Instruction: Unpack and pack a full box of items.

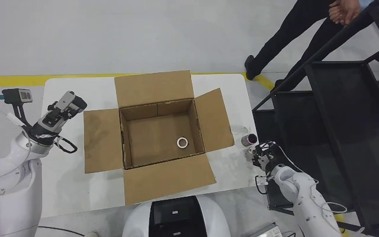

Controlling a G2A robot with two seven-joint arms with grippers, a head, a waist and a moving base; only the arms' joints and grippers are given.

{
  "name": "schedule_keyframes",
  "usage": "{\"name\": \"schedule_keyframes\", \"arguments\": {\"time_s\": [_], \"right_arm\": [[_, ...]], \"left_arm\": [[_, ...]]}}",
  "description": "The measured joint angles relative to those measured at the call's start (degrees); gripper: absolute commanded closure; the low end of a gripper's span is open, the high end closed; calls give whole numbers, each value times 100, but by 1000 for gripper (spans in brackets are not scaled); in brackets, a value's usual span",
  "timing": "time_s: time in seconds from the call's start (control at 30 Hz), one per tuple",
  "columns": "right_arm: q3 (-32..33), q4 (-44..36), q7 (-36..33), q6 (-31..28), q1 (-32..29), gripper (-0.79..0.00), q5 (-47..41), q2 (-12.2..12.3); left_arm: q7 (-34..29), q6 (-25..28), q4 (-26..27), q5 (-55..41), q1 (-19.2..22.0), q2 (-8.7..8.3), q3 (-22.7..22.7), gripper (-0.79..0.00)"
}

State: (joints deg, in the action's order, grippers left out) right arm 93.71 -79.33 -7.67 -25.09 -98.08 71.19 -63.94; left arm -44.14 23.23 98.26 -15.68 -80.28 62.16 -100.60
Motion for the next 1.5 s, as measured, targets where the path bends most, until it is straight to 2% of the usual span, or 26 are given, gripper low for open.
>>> {"name": "schedule_keyframes", "arguments": {"time_s": [0.13, 0.33, 0.6, 0.7, 0.87, 1.5], "right_arm": [[308, -632, -27, -87, -415, 0, -147, 40], [705, -1673, 12, 83, -938, 0, -308, 60], [651, -2867, -116, -110, -1122, 0, -587, 51], [641, -2889, -212, 78, -1082, 0, -732, 39], [723, -2970, -153, 14, -1208, 0, -985, 35], [741, -2969, -111, 65, -1219, 0, -1006, 32]], "left_arm": [[0, 0, 0, 0, 0, 0, 0, -785], [0, 0, 0, 0, 0, 0, 0, -785], [0, 0, 0, 0, 0, 0, 0, -785], [0, 0, 0, 0, 0, 0, 0, -785], [0, 0, 0, 0, 0, 0, 0, -785], [0, 0, 0, 0, 0, 0, 0, -785]]}}
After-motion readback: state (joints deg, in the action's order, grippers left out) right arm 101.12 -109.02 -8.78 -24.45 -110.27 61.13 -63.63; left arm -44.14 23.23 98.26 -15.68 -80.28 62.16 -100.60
